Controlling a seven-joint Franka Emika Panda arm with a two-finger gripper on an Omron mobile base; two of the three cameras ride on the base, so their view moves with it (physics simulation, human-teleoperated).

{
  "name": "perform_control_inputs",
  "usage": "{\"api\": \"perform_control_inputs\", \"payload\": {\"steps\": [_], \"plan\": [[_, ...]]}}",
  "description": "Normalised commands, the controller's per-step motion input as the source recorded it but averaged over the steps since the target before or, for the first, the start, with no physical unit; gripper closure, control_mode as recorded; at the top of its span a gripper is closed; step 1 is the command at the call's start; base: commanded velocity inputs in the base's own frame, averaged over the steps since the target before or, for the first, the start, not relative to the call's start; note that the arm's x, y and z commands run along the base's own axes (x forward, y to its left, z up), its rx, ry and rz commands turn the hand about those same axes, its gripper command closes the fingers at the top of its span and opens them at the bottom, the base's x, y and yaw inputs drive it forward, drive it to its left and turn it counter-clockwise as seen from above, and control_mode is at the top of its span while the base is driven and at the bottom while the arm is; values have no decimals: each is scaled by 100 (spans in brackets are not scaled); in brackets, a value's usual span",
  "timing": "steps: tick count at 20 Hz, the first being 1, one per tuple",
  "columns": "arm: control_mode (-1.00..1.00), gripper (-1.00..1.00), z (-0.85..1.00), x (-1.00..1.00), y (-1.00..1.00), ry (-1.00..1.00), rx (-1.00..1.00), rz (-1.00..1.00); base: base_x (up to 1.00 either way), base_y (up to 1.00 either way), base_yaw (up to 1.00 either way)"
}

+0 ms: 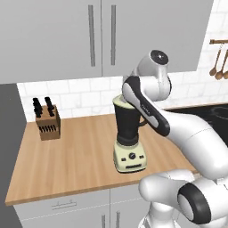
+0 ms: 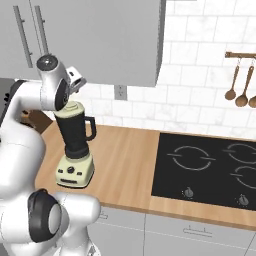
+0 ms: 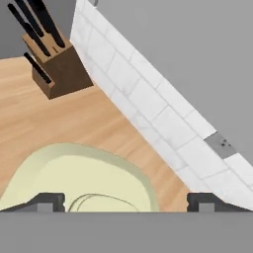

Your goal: Close the lid blender by securely placing the lid on top.

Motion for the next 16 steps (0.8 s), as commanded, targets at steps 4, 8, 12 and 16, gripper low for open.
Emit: {"api": "perform_control_inputs", "payload": {"steps": [4,8,12,16], "plan": [[-100,-100,0,-97,-22,-17,5,-1,0,0,0],[-100,-100,0,-85,-58,-3,12,-4,0,0,0],[-100,-100,0,-59,-97,0,11,-5,0,0,0],[-100,-100,-3,-28,-66,0,2,-1,0,0,0]]}}
